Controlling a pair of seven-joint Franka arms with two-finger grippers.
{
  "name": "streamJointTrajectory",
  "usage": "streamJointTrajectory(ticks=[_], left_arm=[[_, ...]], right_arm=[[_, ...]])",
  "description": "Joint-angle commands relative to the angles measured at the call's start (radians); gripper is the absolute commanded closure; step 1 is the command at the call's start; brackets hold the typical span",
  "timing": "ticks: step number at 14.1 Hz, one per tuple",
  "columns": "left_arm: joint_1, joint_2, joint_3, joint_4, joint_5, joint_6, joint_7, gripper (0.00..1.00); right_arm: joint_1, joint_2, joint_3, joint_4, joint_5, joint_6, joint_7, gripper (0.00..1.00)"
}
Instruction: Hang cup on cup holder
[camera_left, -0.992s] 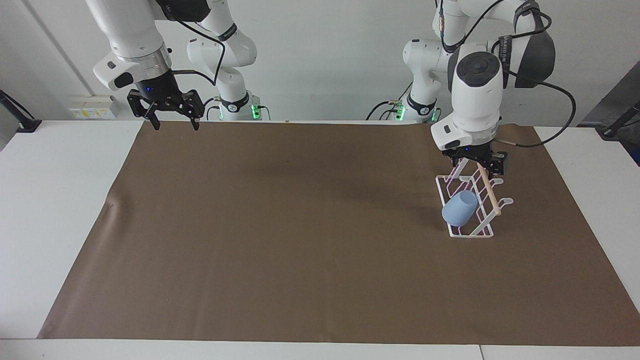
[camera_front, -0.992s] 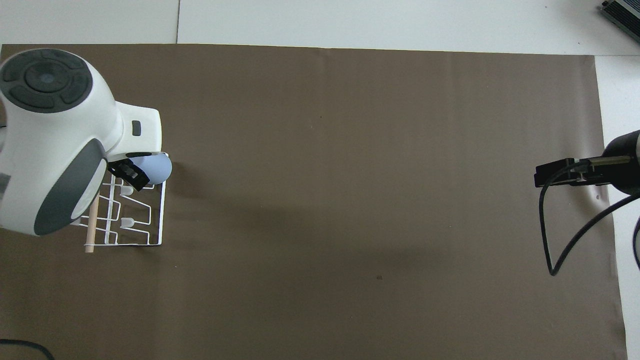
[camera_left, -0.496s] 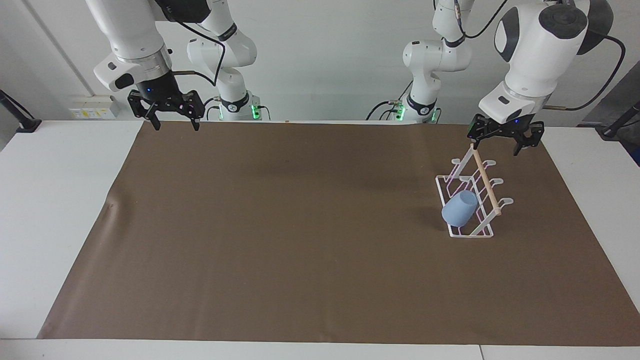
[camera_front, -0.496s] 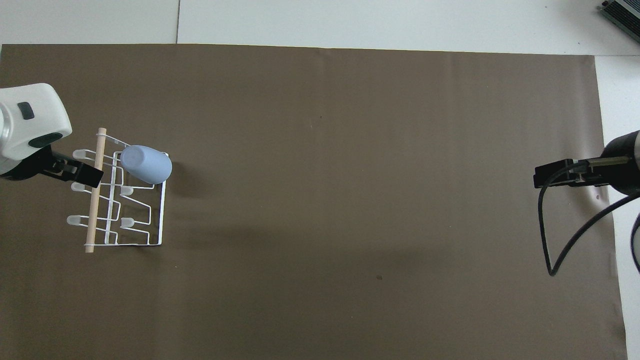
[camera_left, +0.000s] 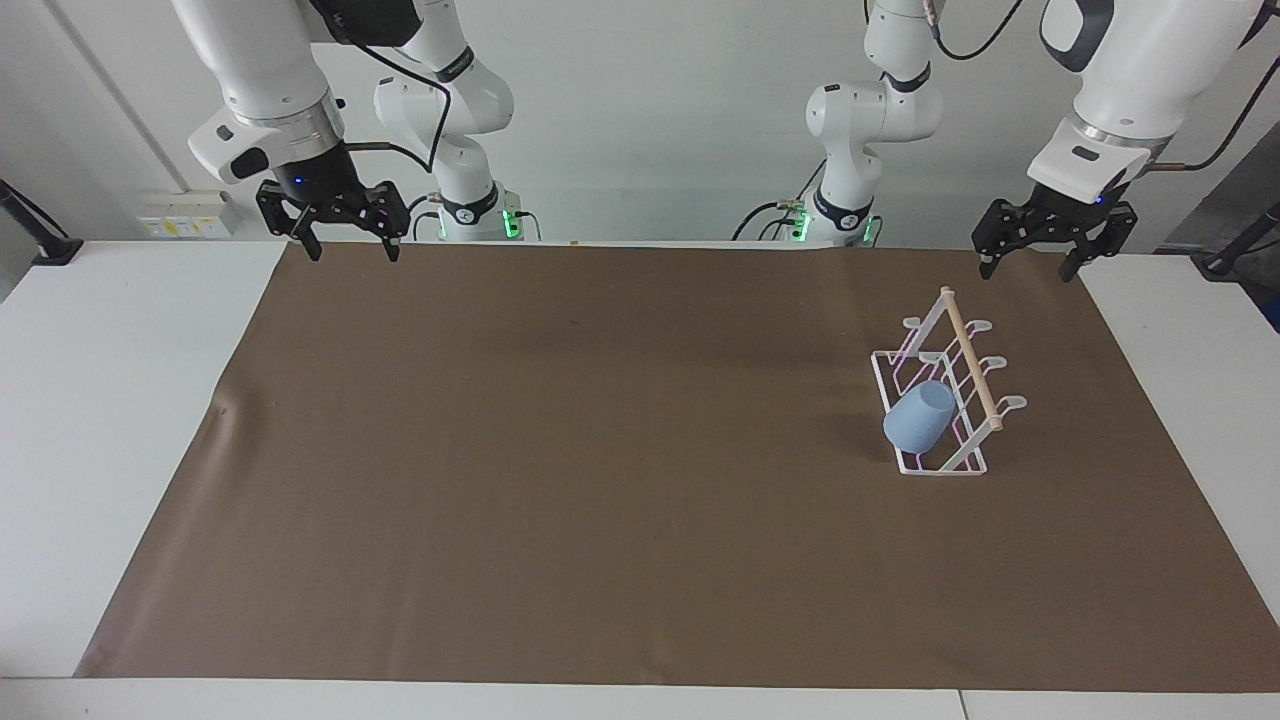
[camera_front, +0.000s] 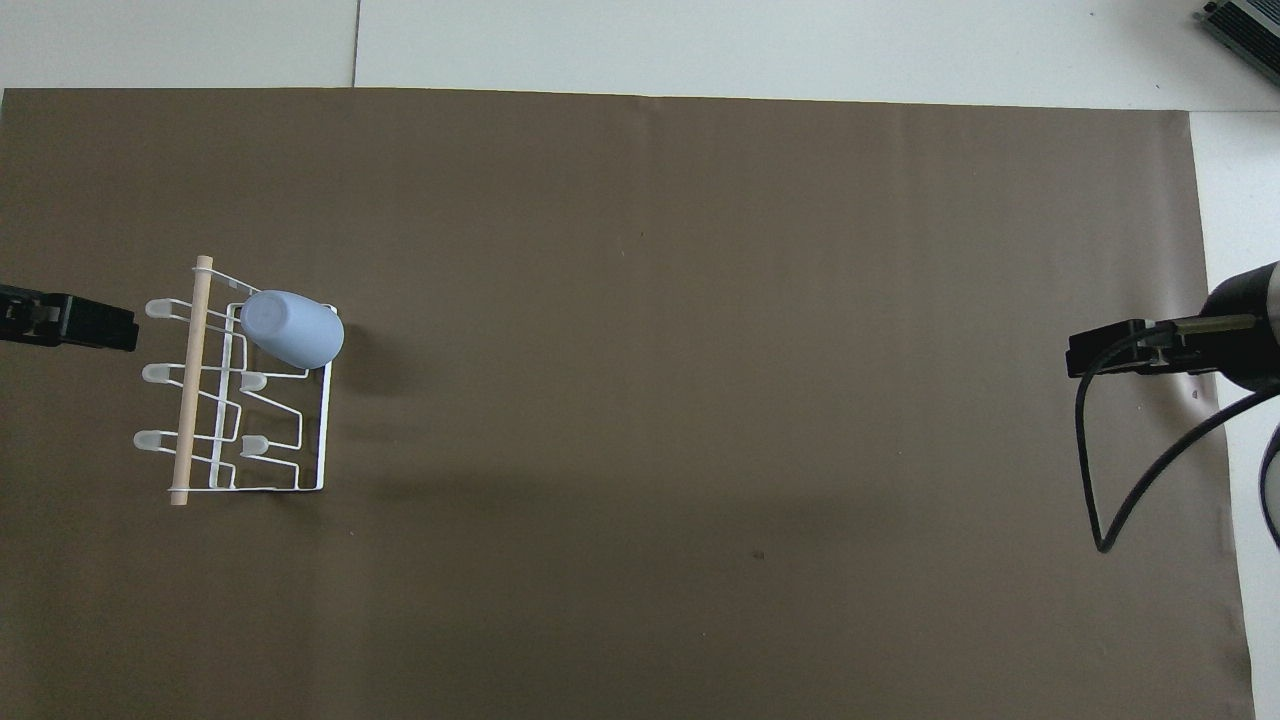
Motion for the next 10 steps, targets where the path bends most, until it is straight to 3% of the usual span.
streamJointTrajectory(ticks=[1,3,10], left_arm=[[0.039,0.053,-0.008,0.096,-0.028,-0.055,-0.013,0.0],[0.048,0.085,-0.007,0.167,-0.051,-0.101,-0.014,0.0],[0.068,0.059,-0.008,0.109,-0.051,-0.095,-0.013,0.0]], right_arm=[[-0.014,-0.024,0.01,-0.026,-0.024,-0.009,-0.004,0.0],[-0.015,-0.028,0.009,-0.036,-0.022,-0.009,-0.004,0.0],[-0.015,-0.028,0.01,-0.036,-0.022,-0.009,-0.004,0.0]])
